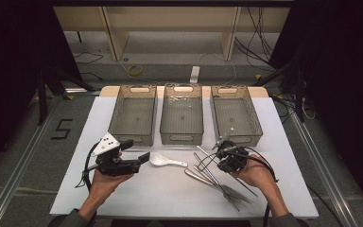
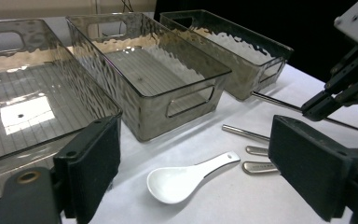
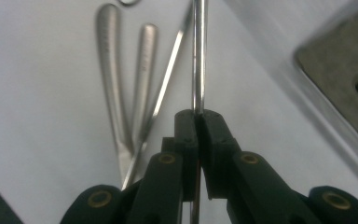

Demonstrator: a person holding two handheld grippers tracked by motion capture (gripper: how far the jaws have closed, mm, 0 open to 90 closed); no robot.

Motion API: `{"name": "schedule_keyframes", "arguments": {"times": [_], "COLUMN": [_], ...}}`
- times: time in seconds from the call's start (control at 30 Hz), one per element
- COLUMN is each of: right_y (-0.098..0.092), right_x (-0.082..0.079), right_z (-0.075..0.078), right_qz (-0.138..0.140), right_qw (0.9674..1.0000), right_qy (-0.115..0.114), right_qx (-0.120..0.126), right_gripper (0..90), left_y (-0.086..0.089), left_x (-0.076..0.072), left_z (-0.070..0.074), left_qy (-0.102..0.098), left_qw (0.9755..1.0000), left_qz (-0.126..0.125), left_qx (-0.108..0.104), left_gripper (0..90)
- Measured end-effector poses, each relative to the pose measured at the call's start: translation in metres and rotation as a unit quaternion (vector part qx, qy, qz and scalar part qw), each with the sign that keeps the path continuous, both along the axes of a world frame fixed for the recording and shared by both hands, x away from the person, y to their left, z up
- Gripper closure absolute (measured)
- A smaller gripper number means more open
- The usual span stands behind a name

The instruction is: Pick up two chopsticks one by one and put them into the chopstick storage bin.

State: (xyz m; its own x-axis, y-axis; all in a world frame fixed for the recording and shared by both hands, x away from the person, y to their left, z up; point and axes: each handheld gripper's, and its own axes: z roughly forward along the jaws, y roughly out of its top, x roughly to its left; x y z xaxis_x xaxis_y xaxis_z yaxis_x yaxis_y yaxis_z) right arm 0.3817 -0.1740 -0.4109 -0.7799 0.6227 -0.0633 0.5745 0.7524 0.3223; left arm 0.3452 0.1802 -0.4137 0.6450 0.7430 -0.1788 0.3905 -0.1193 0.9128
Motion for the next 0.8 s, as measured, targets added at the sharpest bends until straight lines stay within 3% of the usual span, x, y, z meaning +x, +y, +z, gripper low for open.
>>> {"name": "schedule_keyframes", "arguments": {"times": [0.23, 0.43, 0.63, 0.8], "right_y": [0.027, 0.049, 0.062, 0.068], "right_x": [-0.015, -0.027, -0.034, -0.037], "right_z": [0.013, 0.016, 0.019, 0.020], "right_qz": [0.083, 0.133, 0.171, 0.185], "right_qw": [0.9963, 0.9906, 0.9844, 0.9819], "right_qy": [-0.020, -0.028, -0.030, -0.028], "right_qx": [-0.011, -0.015, -0.027, -0.030], "right_gripper": [86.2, 86.2, 86.2, 86.2], "left_y": [-0.011, -0.029, -0.044, -0.054], "left_x": [0.002, 0.006, 0.007, 0.005], "left_z": [-0.002, -0.008, -0.009, -0.011], "left_qy": [0.011, 0.028, 0.037, 0.039], "left_qw": [0.9990, 0.9950, 0.9878, 0.9788], "left_qz": [-0.038, -0.075, -0.125, -0.167], "left_qx": [0.021, 0.060, 0.084, 0.112], "left_gripper": [16.3, 16.3, 16.3, 16.3]}}
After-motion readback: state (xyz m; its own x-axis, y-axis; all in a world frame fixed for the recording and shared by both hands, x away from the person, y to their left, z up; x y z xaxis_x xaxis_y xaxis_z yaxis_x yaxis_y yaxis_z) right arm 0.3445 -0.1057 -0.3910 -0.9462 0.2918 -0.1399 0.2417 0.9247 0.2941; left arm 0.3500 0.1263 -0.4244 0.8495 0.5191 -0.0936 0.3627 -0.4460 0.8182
